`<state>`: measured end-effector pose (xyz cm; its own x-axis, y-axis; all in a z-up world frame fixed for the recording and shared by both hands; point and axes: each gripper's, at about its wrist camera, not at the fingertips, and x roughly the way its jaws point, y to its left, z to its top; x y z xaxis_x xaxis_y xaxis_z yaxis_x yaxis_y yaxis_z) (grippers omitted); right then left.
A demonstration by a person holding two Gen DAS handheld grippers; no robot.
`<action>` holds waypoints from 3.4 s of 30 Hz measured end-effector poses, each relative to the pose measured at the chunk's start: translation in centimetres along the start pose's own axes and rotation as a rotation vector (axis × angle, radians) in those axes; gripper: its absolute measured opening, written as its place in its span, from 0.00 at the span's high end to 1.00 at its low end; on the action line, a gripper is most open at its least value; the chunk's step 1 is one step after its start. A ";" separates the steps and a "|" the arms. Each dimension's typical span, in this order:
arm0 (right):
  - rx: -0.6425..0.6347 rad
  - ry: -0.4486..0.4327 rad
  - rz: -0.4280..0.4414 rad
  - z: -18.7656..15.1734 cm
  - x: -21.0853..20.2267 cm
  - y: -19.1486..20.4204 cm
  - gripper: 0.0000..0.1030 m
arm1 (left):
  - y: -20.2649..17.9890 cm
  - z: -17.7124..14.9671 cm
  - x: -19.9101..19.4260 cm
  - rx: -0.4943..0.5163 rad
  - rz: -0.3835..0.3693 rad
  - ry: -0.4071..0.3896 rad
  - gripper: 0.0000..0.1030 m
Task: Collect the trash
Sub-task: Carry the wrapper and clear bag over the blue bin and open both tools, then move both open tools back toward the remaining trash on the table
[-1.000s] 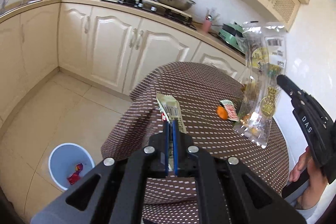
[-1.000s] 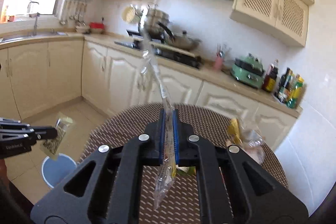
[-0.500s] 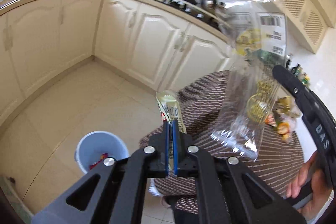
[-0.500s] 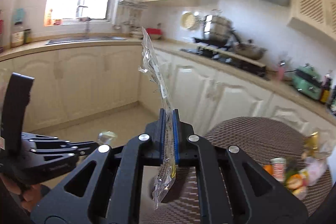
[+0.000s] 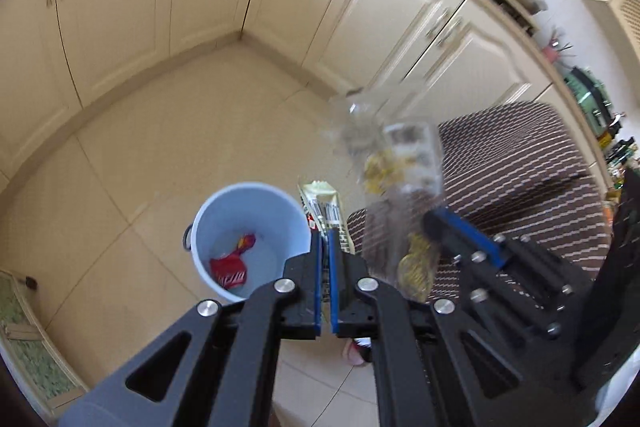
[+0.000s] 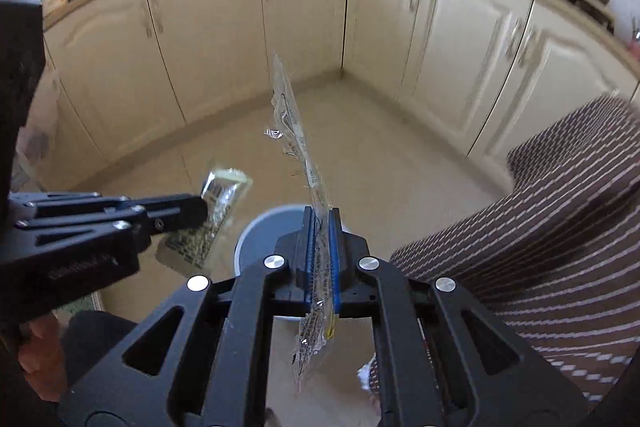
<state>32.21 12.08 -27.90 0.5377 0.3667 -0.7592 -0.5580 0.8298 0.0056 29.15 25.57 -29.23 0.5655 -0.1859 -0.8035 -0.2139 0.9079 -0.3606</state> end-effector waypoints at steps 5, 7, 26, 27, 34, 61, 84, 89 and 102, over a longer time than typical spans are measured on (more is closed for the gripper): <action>0.069 0.124 0.027 -2.4 6.6 -1.3 0.93 | 2.4 0.2 6.7 -0.018 0.038 0.108 0.97; 0.105 0.170 0.034 -3.3 9.2 -1.9 0.93 | 3.0 0.5 9.2 -0.023 0.043 0.146 0.97; 0.339 0.326 0.106 -6.2 22.3 -5.5 0.93 | 8.6 0.9 21.6 -0.199 0.026 0.344 0.76; 0.347 0.325 0.110 -6.1 22.7 -5.4 0.93 | 8.7 1.0 21.7 -0.198 0.032 0.344 0.75; 0.378 0.298 0.125 -5.5 24.1 -4.5 0.93 | 9.7 1.0 21.3 -0.198 0.079 0.352 0.65; 0.318 0.142 0.094 -2.3 13.8 -2.9 0.54 | 9.2 1.1 11.5 -0.145 0.216 0.142 0.39; 0.275 -0.379 -0.125 -3.0 -21.2 -7.8 0.39 | -14.7 -1.7 -15.2 0.211 0.081 -0.358 0.28; 0.308 -0.465 -0.186 -5.0 -27.4 -9.9 0.33 | -20.0 -3.5 -17.5 0.308 0.043 -0.395 0.26; 0.499 -0.488 -0.466 -14.7 -36.2 -20.7 0.27 | -31.6 -8.6 -15.8 0.539 -0.101 -0.304 0.26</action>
<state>15.01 -24.55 -10.09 0.9210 -0.0145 -0.3893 0.0729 0.9881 0.1355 20.15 -3.40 -9.25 0.7801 -0.2376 -0.5787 0.2394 0.9680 -0.0748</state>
